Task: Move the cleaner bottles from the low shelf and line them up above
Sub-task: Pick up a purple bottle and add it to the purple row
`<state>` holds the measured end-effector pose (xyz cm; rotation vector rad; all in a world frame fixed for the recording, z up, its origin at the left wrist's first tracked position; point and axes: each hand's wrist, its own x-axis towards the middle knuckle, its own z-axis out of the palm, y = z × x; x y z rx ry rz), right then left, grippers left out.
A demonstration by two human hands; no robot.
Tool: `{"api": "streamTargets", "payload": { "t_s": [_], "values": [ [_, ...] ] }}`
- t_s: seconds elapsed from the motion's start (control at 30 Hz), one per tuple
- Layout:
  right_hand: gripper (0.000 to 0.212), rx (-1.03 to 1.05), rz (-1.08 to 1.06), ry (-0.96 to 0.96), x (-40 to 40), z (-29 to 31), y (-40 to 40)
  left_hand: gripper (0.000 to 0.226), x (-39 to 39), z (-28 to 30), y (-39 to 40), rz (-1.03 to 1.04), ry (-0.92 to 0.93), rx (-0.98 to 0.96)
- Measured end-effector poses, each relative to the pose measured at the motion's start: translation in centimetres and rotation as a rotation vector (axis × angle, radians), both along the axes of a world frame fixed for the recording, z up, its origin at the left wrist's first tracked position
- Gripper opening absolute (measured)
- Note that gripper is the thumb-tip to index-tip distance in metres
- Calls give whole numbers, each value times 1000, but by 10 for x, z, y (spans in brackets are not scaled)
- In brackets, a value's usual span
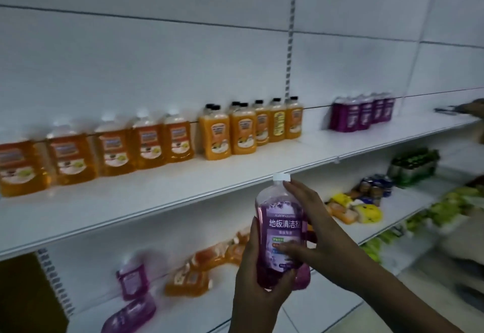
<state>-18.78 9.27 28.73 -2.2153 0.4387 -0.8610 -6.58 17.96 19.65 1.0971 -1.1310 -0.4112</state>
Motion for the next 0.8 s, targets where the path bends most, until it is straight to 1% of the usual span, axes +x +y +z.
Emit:
{"api": "streamTargets", "payload": {
  "t_s": [0.1,0.2,0.33,0.5,0.63,0.7,0.8],
  "values": [
    [96,39,-79,-56,-40,9,-26,92,-30,8,-40,-96,-12,-13],
    [94,63,-164,-121,-84,13,-63,96,-63,18,-89,-210,0,29],
    [94,-33,-288,-115,-147,17,-128,99,-121,39,-169,-365,-63,71],
    [91,-111,-346,-136,-216,31,-214,90,-188,72,-261,-477,-36,95],
    [88,-206,-344,-92,-249,42,-285,88,-218,85,-326,-455,-75,88],
    [92,-233,-332,-48,-257,43,-321,87,-225,87,-358,-414,-91,94],
    [98,-238,-318,-35,-266,42,-378,89,-232,87,-415,-343,-106,123]
  ]
}}
